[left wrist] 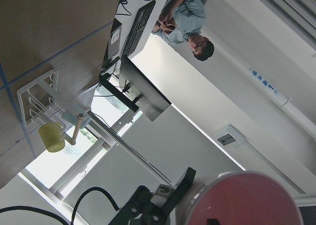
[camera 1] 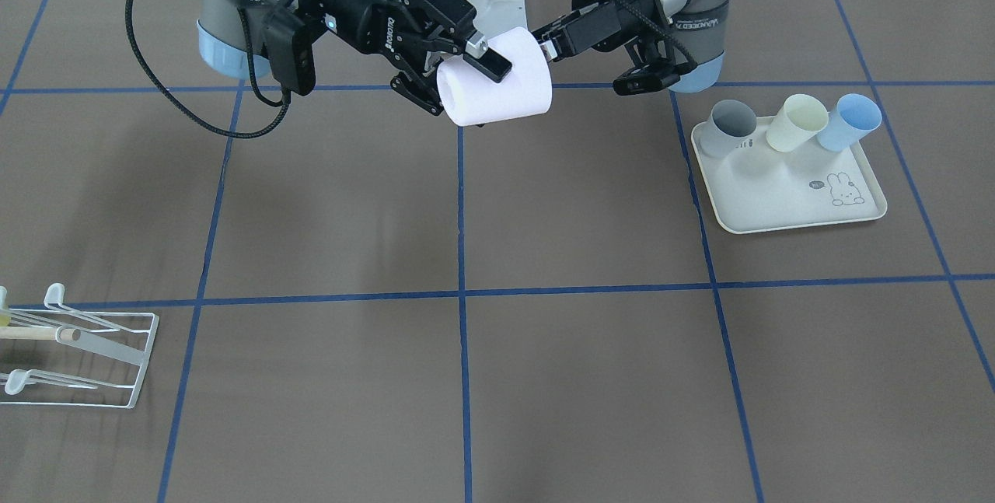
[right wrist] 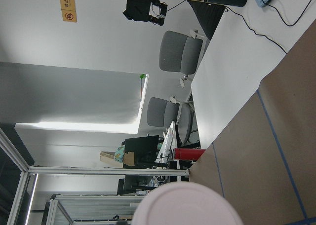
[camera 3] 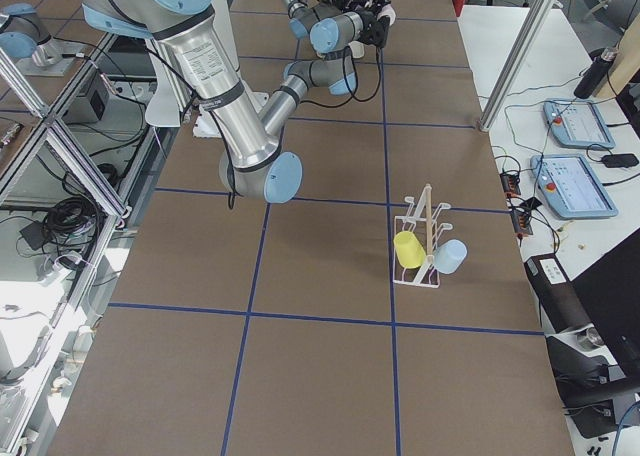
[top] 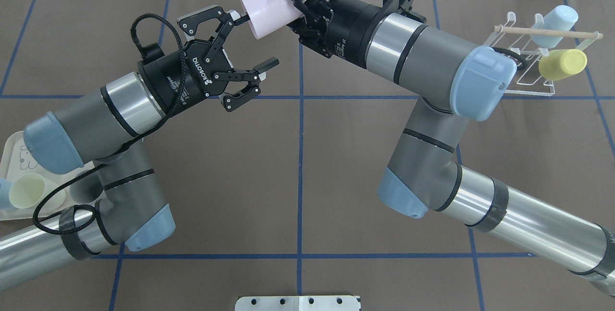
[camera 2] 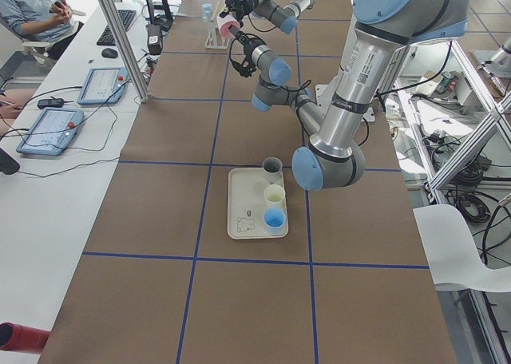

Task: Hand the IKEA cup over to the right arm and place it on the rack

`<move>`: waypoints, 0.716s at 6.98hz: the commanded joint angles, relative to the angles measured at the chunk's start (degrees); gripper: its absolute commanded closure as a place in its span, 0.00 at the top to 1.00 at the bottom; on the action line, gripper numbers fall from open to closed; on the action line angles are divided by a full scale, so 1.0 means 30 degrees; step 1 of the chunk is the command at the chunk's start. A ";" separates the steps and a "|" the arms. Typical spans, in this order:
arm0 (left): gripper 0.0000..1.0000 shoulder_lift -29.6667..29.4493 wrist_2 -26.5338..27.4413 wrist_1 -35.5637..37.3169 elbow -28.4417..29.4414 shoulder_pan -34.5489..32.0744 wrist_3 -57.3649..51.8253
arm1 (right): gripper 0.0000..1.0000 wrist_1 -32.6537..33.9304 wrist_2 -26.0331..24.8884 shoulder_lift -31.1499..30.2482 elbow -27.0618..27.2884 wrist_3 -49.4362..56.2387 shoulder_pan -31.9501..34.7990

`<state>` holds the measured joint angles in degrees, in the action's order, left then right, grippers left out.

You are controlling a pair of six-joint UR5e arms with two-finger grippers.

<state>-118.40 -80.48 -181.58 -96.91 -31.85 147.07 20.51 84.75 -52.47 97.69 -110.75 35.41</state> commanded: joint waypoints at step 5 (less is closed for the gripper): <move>1.00 0.1522 -0.2059 0.0087 -0.0449 -0.0576 -0.3336 | 0.00 0.0312 0.2390 -0.2625 0.0278 0.2534 0.3512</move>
<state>-115.52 -85.29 -181.39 -97.77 -33.15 140.71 21.21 89.59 -56.73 98.28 -107.27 43.19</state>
